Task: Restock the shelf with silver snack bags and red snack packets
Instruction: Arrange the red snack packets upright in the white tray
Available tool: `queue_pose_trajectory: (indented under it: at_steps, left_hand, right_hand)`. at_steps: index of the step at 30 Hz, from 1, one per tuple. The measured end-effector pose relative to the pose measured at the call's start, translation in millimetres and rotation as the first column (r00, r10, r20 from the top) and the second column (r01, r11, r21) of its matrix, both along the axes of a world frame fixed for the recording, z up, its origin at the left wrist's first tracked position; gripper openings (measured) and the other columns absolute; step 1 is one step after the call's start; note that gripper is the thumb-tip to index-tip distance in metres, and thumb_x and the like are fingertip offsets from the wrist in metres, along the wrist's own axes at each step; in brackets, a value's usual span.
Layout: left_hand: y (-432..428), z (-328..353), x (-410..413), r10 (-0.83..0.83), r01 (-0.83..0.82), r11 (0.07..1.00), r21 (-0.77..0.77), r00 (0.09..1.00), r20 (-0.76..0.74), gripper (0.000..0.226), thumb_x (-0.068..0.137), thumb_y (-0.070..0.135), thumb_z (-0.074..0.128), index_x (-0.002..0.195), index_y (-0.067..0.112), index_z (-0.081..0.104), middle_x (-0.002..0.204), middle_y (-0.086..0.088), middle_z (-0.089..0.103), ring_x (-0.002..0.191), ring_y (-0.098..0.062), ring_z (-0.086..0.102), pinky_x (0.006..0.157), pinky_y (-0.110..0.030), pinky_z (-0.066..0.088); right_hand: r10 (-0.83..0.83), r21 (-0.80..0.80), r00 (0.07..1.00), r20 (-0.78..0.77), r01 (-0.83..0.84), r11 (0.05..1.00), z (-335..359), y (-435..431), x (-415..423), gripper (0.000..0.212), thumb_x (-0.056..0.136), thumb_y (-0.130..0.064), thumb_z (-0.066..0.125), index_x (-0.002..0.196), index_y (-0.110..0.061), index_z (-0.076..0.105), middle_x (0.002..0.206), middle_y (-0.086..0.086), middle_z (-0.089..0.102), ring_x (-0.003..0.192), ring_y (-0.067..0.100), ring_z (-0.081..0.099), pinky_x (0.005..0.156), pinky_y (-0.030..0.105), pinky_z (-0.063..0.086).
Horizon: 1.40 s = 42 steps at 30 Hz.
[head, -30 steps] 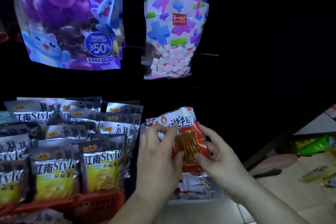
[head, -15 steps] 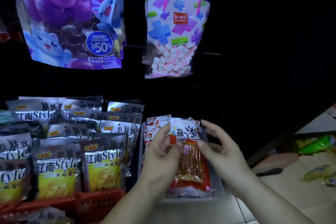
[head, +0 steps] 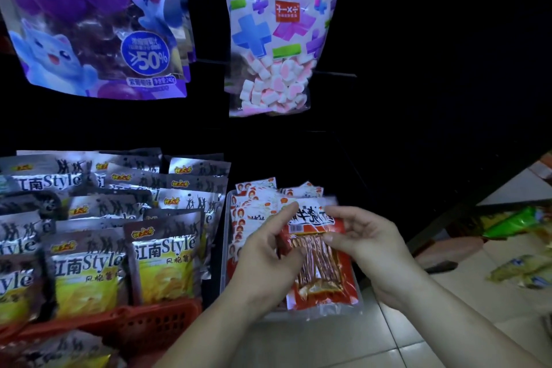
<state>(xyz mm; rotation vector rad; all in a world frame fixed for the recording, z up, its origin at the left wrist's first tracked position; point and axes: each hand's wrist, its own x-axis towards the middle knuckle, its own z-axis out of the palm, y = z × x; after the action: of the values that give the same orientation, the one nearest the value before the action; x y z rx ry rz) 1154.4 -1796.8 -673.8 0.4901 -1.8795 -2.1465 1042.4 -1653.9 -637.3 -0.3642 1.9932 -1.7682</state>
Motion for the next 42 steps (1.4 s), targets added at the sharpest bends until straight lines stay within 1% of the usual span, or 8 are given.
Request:
queue_pose_trajectory:
  at_steps: [5, 11, 16, 19, 22, 30, 36, 42]
  left_hand:
    - [8.0, 4.3, -2.5, 0.082, -0.081, 0.994, 0.067, 0.997, -0.011, 0.064, 0.092, -0.005, 0.069, 0.137, 0.039, 0.059, 0.103, -0.003, 0.073, 0.077, -0.006, 0.07, 0.07, -0.022, 0.056]
    - [14.1, 5.8, 0.3, -0.015, 0.016, 0.988, 0.152, 1.0, -0.009, 0.073, 0.088, -0.011, 0.069, 0.141, 0.037, 0.054, 0.123, 0.013, 0.057, 0.088, 0.01, 0.069, 0.062, -0.038, 0.063]
    - [6.9, -18.8, 1.2, 0.072, -0.168, 0.828, -0.535, 0.978, -0.195, 0.062, 0.084, -0.013, 0.057, 0.127, 0.03, 0.067, 0.134, 0.018, 0.051, 0.118, 0.006, 0.056, 0.098, -0.018, 0.05]
    - [15.9, -31.8, 2.7, -0.076, -0.192, 0.602, -0.775, 0.952, -0.295, 0.041, 0.084, -0.002, 0.056, 0.109, 0.029, 0.066, 0.141, 0.011, 0.05, 0.118, -0.01, 0.058, 0.09, -0.026, 0.054]
    - [31.3, -46.9, 6.0, -0.22, -0.123, 0.448, -0.885, 0.945, -0.243, 0.021, 0.088, 0.012, 0.06, 0.1, 0.028, 0.066, 0.152, 0.008, 0.046, 0.121, -0.02, 0.056, 0.074, -0.034, 0.058]
    - [-9.8, -70.6, -16.3, -0.017, 0.033, 0.801, -0.597, 0.999, 0.032, 0.028, 0.095, 0.015, 0.062, 0.108, 0.039, 0.069, 0.132, 0.042, 0.04, 0.122, 0.02, 0.042, 0.099, -0.004, 0.038]
    - [-39.3, -102.8, -61.1, 0.066, 0.068, 0.82, -0.569, 0.975, 0.211, 0.036, 0.098, 0.017, 0.061, 0.131, 0.032, 0.059, 0.134, 0.018, 0.051, 0.115, -0.002, 0.055, 0.084, -0.008, 0.044]
    - [-42.5, -125.3, -98.6, 0.028, 0.083, 0.926, -0.369, 0.958, 0.285, 0.039, 0.098, 0.013, 0.058, 0.129, 0.035, 0.058, 0.119, -0.001, 0.067, 0.091, -0.012, 0.067, 0.057, -0.02, 0.052]
  right_hand:
    - [-0.119, -0.017, 0.986, -0.115, 0.118, 0.993, -10.0, 0.3, -9.1, 0.035, 0.085, 0.004, 0.077, 0.105, -0.025, 0.08, 0.089, 0.015, 0.073, 0.085, 0.028, 0.07, 0.081, 0.04, 0.061]
    - [-0.186, 0.064, 0.965, -0.183, 0.2, 0.978, -9.2, 3.0, -10.0, 0.031, 0.092, -0.007, 0.075, 0.107, -0.035, 0.077, 0.094, -0.002, 0.069, 0.088, 0.024, 0.071, 0.088, 0.051, 0.061]
    - [-0.17, 0.183, 0.945, -0.278, 0.227, 0.957, 3.2, 2.6, -5.0, 0.025, 0.092, -0.036, 0.073, 0.116, -0.044, 0.071, 0.119, -0.006, 0.064, 0.106, 0.02, 0.07, 0.09, 0.047, 0.061]
    - [-0.079, -0.072, 0.992, 0.099, 0.086, 0.994, 16.3, -2.9, 4.2, 0.041, 0.093, -0.034, 0.069, 0.13, -0.044, 0.056, 0.105, -0.003, 0.077, 0.097, 0.022, 0.076, 0.082, 0.053, 0.063]
    - [-0.125, 0.007, 0.992, 0.028, 0.125, 0.992, 4.5, -2.3, 2.2, 0.055, 0.09, -0.008, 0.075, 0.133, -0.037, 0.056, 0.103, -0.002, 0.078, 0.091, 0.015, 0.076, 0.081, 0.047, 0.063]
    - [-0.194, 0.16, 0.974, -0.113, 0.211, 0.964, -32.8, -14.4, -60.8, 0.013, 0.085, 0.004, 0.073, 0.083, -0.008, 0.076, 0.068, 0.001, 0.073, 0.059, 0.012, 0.067, 0.055, 0.023, 0.049]
    - [0.187, 0.459, 0.947, -0.261, -0.049, 0.887, -99.2, -29.4, -113.7, 0.022, 0.094, -0.008, 0.069, 0.082, -0.023, 0.078, 0.087, -0.001, 0.075, 0.087, 0.009, 0.069, 0.082, 0.029, 0.058]
    - [0.527, 0.802, 0.829, 0.188, -0.439, 0.404, -120.0, -32.4, -129.3, 0.039, 0.073, -0.025, 0.083, 0.111, -0.029, 0.078, 0.106, -0.012, 0.074, 0.101, 0.005, 0.067, 0.095, 0.028, 0.056]
